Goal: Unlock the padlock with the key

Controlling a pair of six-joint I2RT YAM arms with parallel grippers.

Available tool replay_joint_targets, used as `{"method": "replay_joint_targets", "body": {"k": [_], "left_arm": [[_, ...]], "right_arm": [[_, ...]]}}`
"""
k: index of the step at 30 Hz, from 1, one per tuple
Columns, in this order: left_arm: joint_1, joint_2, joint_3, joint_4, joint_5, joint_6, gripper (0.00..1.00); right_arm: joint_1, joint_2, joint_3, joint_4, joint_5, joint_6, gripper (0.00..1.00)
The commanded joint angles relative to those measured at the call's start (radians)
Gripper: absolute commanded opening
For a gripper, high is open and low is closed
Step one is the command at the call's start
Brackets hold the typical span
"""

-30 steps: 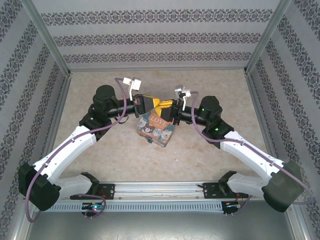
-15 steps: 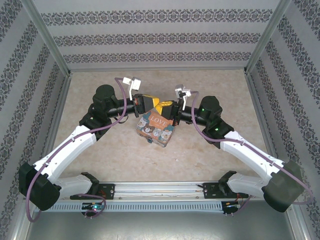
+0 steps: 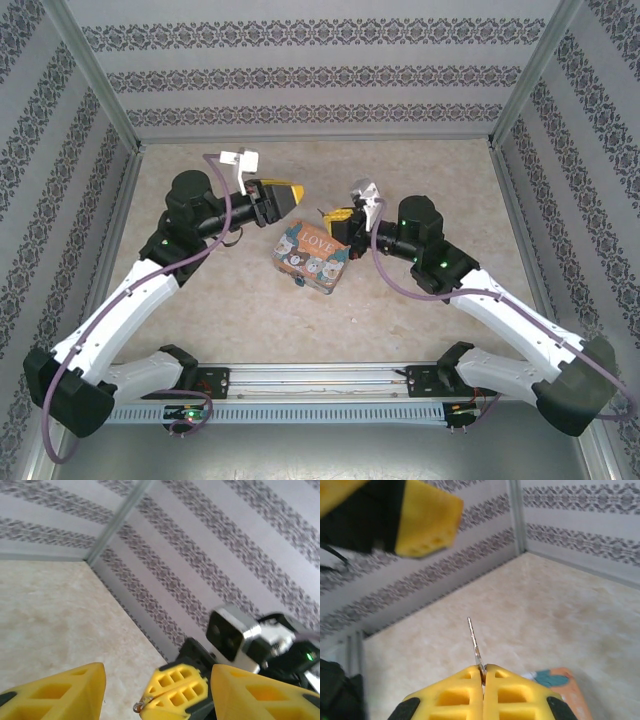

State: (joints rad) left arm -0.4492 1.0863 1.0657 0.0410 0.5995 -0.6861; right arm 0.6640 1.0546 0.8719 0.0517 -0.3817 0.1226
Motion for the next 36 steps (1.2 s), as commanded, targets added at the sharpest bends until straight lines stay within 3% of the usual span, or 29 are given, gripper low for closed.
{"method": "replay_joint_targets", "body": {"k": [1, 9, 17, 22, 27, 36], "left_arm": [[0.014, -0.022, 0.071, -0.226, -0.170, -0.108, 0.60], [-0.013, -0.035, 0.048, -0.296, -0.295, -0.428, 0.72], [-0.124, 0.060, 0.180, -0.458, -0.412, -0.585, 0.72], [-0.173, 0.131, 0.219, -0.484, -0.427, -0.698, 0.71], [-0.211, 0.169, 0.178, -0.383, -0.425, -0.813, 0.67], [-0.232, 0.200, 0.178, -0.338, -0.441, -0.859, 0.54]], "right_arm": [[0.040, -0.032, 0.061, -0.161, 0.221, -0.303, 0.00], [0.175, -0.030, 0.063, -0.128, 0.513, -0.779, 0.00], [0.220, -0.011, 0.032, -0.042, 0.598, -1.072, 0.00], [0.228, 0.014, 0.034, -0.004, 0.628, -1.133, 0.00], [0.231, 0.042, 0.045, 0.024, 0.651, -1.143, 0.00], [0.232, 0.072, 0.054, 0.075, 0.635, -1.135, 0.00]]}}
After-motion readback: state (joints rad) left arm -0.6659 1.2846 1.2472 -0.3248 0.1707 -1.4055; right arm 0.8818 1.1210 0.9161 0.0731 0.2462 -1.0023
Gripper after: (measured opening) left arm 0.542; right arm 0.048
